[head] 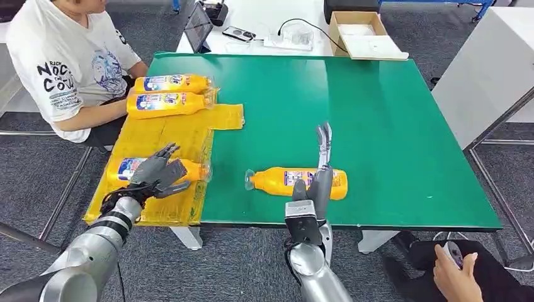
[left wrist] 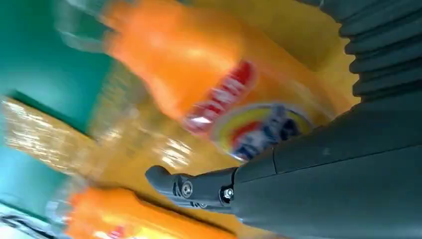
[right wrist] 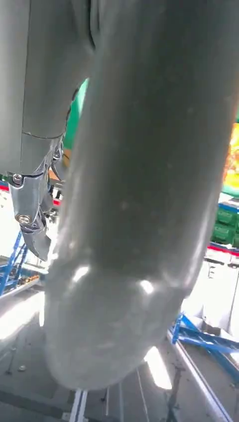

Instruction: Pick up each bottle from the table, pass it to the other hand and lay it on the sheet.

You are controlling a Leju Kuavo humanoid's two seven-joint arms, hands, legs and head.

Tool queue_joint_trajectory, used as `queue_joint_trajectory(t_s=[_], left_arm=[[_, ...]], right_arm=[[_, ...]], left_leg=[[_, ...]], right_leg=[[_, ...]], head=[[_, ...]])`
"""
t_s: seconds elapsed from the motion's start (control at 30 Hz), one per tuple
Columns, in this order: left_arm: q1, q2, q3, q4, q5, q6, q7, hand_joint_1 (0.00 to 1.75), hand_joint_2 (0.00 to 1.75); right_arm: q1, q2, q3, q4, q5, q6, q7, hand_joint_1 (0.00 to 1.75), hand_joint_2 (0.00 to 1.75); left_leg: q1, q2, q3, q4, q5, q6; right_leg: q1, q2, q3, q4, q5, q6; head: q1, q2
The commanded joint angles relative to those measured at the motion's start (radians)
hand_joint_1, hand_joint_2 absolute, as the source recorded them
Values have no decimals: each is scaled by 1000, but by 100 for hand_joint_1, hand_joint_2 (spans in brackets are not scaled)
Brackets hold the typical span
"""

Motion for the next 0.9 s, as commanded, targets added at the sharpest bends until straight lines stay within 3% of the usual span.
queue_joint_trajectory(t_s=[0.03, 0.13, 0.23, 0.27, 0.3, 0.37, 0.5, 0.6, 0.9], left_arm=[[31, -26, 90, 36, 194, -70, -65, 0, 0], [34, -23, 62, 31, 219, -67, -63, 0, 0], [86, -111, 202, -128, 520, 113, -191, 0, 0], [125, -135, 171, -231, 607, 158, -191, 0, 0], [172, -135, 83, -315, 722, 245, -191, 0, 175], [240, -123, -46, -448, 849, 376, -191, 0, 175], [294, -106, -154, -543, 950, 459, -191, 0, 175], [309, -91, -223, -559, 970, 499, -191, 0, 175], [313, -68, -303, -556, 979, 551, -191, 0, 175]], right_arm=[[-117, -72, -14, 244, 145, 90, 149, 0, 175], [-129, -72, -51, 277, 150, 116, 133, 0, 175], [-195, -146, -11, 371, 366, 209, 389, 0, 175], [-213, -158, -21, 394, 395, 224, 414, 0, 175], [-242, -169, -30, 436, 439, 260, 460, 0, 175], [-316, -200, -29, 543, 506, 336, 528, 0, 175], [-398, -231, -26, 667, 548, 413, 571, 0, 175], [-422, -247, -22, 707, 563, 457, 576, 0, 175], [-434, -262, 3, 742, 558, 540, 560, 0, 175]], left_leg=[[0, 7, 3, -3, 0, 1], [0, 6, 4, -3, 1, 1], [0, 5, 3, -1, 1, 1], [0, 4, 3, -2, 2, 2], [0, 3, 3, -2, 2, 3], [0, 8, 2, -1, 1, 3], [0, 10, -4, 1, 0, 3], [-1, 5, -8, 2, 2, 3], [-1, 8, -9, 2, 1, 3]], right_leg=[[0, 6, 3, -3, 3, -2], [1, 4, 12, -4, 6, 0], [0, 2, 9, -2, 5, 0], [1, 1, 10, -3, 5, 0], [0, 1, 11, -3, 5, 1], [1, 5, 9, -3, 6, 2], [1, 6, 4, -1, 6, 1], [0, 3, 0, 0, 6, 1], [1, 4, -1, 0, 6, 0]], head=[[0, 0], [0, 0], [0, 0], [0, 0], [0, 0], [0, 0], [0, 0], [0, 0], [0, 0]])
